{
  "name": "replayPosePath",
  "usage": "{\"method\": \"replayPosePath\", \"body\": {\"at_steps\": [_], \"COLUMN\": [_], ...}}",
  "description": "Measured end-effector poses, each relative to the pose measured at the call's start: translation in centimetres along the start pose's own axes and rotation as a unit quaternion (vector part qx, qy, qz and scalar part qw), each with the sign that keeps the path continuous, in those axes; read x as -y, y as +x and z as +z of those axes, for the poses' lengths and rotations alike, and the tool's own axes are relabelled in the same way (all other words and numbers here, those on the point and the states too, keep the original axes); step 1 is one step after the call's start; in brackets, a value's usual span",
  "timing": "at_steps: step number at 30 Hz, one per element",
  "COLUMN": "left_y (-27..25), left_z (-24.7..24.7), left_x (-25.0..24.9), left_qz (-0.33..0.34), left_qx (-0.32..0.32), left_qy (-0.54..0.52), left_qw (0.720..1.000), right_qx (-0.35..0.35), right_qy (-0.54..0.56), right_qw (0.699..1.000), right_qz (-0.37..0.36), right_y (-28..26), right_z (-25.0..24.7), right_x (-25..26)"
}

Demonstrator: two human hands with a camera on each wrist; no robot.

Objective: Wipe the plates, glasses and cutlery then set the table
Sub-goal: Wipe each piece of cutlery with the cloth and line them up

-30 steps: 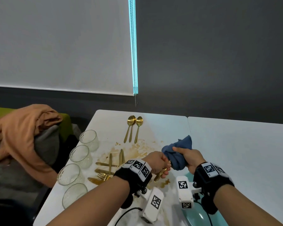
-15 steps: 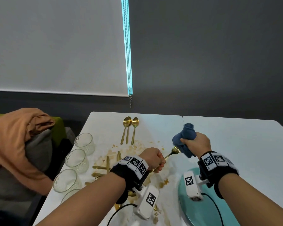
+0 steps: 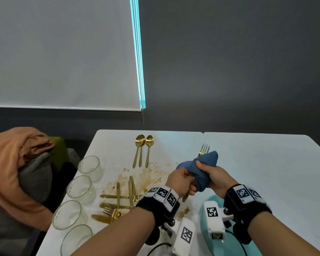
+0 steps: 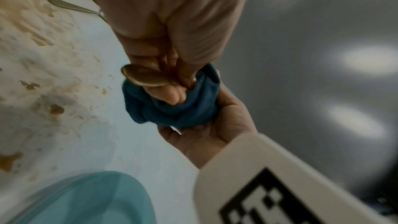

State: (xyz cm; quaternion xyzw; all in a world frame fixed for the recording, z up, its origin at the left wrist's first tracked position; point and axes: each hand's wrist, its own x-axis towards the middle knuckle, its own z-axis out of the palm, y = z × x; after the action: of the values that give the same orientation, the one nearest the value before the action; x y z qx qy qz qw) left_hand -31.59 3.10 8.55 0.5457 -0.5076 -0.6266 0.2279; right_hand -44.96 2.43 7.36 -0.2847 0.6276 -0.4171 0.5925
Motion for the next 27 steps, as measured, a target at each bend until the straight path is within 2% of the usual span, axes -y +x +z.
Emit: {"method": "replayPosePath", "body": {"at_steps": [5,8,11,15,21,27], "left_y": [0.2,0.3,0.6,1.1,1.2,2.1], "left_z": [-0.6,-1.5,-2.2,-2.3,-2.2,-3.3], "left_x": [0.1,1.0,2.0,2.3,2.0,2.6], "left_qz": [0.015,-0.004,-0.019,-0.011,0.011,-0.024], "left_qx": [0.021,0.031,0.034,0.003,-0.015,0.029], "left_qy": [0.01,0.046,0.039,0.007,-0.01,0.047], "left_qw": [1.0,0.998,0.998,1.0,1.0,0.998], "right_qx": [-0.072,-0.111,-0.105,-0.105,-0.048,-0.067], "right_qy": [-0.027,0.011,0.037,0.017,-0.088,-0.179], "right_qw": [0.997,0.993,0.993,0.994,0.995,0.981], "right_qz": [-0.015,-0.025,-0.031,-0.031,-0.022,-0.032], "right_y": [1.3,2.2,2.3,2.3,1.2,1.2], "right_z": [0.2,-0.3,-0.4,0.7,2.7,1.7], "right_x": [0.8,2.0,3.0,2.4,-0.2,-0.7]}}
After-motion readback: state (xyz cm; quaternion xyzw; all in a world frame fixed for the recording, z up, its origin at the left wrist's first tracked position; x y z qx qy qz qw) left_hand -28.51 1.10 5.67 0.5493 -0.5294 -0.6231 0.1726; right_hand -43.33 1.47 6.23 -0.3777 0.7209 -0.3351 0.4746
